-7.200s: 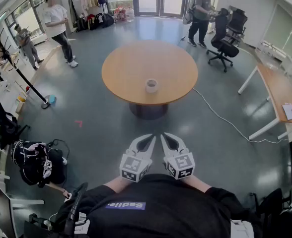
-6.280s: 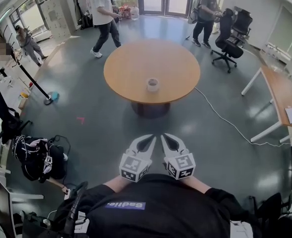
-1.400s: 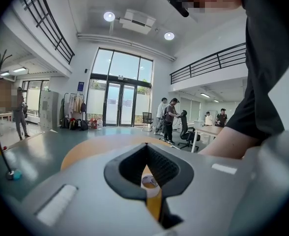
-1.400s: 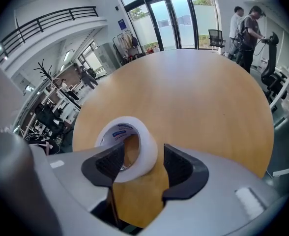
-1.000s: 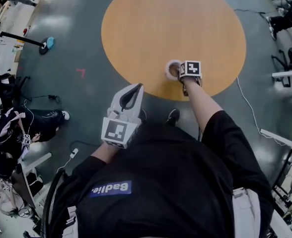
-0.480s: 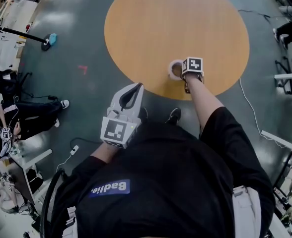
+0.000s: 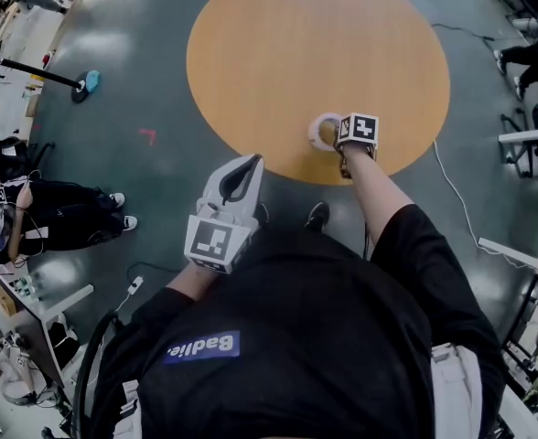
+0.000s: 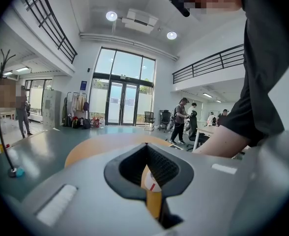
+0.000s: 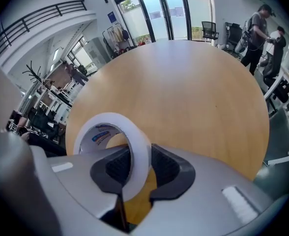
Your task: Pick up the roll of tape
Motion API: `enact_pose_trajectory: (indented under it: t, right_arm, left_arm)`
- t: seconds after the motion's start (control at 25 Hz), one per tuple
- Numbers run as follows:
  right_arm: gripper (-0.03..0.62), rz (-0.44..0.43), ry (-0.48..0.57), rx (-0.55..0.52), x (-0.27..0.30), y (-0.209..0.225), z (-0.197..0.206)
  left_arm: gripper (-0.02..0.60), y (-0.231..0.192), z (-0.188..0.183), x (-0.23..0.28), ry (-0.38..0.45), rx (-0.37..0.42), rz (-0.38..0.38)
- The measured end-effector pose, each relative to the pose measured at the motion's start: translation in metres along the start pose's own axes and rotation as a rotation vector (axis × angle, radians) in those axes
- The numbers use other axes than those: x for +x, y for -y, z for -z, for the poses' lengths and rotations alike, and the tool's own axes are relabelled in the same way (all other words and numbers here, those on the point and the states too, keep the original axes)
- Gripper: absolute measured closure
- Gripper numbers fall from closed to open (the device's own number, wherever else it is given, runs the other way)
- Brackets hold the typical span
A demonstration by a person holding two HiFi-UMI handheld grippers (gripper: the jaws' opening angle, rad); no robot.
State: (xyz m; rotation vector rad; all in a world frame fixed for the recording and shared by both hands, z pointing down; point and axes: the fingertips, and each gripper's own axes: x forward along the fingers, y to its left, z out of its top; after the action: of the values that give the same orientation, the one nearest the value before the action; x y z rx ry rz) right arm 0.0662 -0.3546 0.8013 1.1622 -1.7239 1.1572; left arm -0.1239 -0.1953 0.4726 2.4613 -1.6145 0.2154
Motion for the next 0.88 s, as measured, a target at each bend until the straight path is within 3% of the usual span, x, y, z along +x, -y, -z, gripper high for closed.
enact_pose_trajectory:
  t: [0.44,0.88]
  right_arm:
    - [0.493,-0.141,0.215,0.128,-0.057,-0.021,-0.009]
    - [0.493,-0.274,0.363,0.222,-0.129,-0.041,0.002]
  left_arm:
    - [0.566,0.021,-0.008,0.004,0.035,0.014,0.080]
    - [0.566,0.047,-0.018,0.013,0.063,0.025,0.173]
